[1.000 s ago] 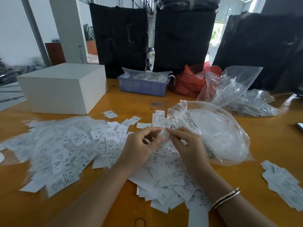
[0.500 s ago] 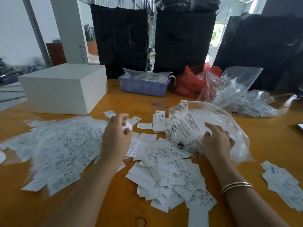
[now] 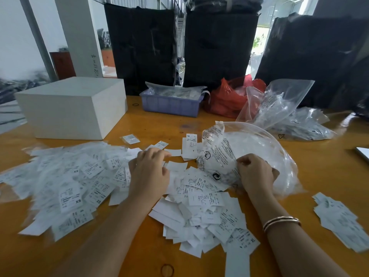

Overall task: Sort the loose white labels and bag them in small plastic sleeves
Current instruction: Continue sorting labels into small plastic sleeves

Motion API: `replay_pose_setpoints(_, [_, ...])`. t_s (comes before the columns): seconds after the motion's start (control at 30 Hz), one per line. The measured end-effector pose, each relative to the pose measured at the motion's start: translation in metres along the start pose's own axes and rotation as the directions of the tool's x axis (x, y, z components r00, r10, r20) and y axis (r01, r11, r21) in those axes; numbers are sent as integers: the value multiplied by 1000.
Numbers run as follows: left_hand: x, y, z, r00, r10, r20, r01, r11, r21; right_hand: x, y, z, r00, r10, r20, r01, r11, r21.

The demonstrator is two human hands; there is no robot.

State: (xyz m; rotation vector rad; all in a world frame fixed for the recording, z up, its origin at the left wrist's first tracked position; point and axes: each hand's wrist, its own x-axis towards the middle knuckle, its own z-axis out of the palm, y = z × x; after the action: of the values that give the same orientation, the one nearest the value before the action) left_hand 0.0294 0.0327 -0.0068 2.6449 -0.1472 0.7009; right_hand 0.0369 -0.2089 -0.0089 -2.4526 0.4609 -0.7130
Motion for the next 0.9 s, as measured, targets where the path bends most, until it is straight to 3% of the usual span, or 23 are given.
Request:
replay_pose_setpoints(0.33, [-4,7,2,996,89,-10,-90,980,-177,-3,-1,-6,991,-35,-127,38,999,22])
replay_pose_setpoints(0.57, [-3,11,0,997,72,-17,-74,965,-253,-17,-18,-9,913,-334,-232,372,917,144])
replay_pose_setpoints(0.63, [-3,11,-2,995,98,-12,-96,939,-331,-27,-28,-10,886,-445,-134,465,850,249])
replay_pose_setpoints(0.73, [-4,13,-6,974,201,100,-126,858,-497,-43,-42,-8,834,-533,139,430,787,442])
replay_pose_setpoints(0.83, [-5,15,-6,937,289,196,-126,805,-580,-50,-48,-9,809,-540,231,336,749,572])
replay_pose_setpoints(0.9, [-6,16,-4,948,274,163,-126,792,-598,-51,-49,-11,796,-540,272,318,756,572])
